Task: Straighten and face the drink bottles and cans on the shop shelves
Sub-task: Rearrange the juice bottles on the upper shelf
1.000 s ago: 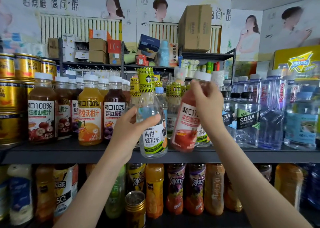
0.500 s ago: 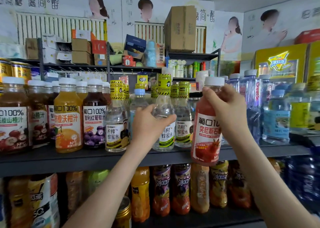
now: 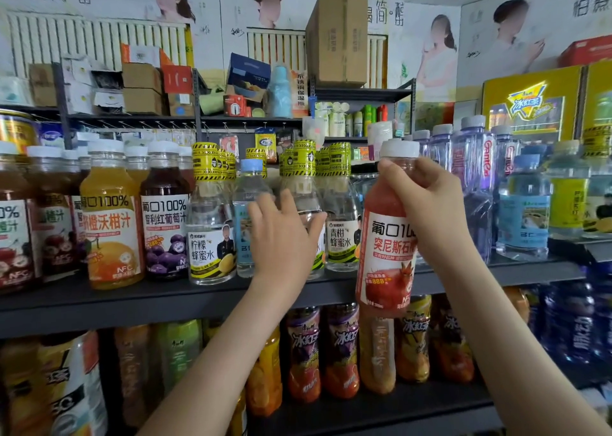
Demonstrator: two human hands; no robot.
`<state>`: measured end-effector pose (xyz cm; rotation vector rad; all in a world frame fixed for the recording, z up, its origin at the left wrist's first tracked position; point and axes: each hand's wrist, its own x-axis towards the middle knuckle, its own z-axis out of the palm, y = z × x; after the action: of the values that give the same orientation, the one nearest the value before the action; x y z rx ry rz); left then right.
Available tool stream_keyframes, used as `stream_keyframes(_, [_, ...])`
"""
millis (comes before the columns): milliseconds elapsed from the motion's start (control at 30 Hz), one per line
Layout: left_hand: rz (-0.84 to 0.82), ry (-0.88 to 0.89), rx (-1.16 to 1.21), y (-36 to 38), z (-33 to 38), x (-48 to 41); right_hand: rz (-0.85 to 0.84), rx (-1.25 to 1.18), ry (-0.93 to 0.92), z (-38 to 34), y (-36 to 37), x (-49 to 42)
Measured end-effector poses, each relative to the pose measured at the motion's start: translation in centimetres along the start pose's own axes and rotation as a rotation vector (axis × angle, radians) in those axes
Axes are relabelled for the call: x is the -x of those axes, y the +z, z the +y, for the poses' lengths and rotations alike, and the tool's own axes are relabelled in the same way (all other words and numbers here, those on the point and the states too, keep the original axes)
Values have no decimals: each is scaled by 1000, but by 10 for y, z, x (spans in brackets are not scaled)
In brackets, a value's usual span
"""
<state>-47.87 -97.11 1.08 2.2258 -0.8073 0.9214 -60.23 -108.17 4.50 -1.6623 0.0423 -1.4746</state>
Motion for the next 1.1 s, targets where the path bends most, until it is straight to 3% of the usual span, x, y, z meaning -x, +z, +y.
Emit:
stream_keyframes(133, [-27, -6, -85, -1, 1, 0, -33, -40, 34, -1, 7, 1])
stream_keyframes(433, [-85, -8, -32, 5, 5, -3, -58, -79, 96, 4, 13, 9])
stream_keyframes(667, [84, 71, 41, 12, -1, 10, -93, -102, 116, 5, 15, 21])
stream_keyframes(833, [98, 135, 469, -1, -12, 23, -144, -134, 164, 7, 21, 26])
stream_keyframes(933, [-120, 154, 787, -22, -13, 38, -156, -157, 206, 7, 30, 29])
stream_keyframes(1033, [-422, 125, 767, -32, -16, 51, -192, -198, 223, 4, 45, 33])
stream_keyframes(1100, [-436, 43, 790, -32, -22, 55, -229, -225, 232, 0, 58, 37])
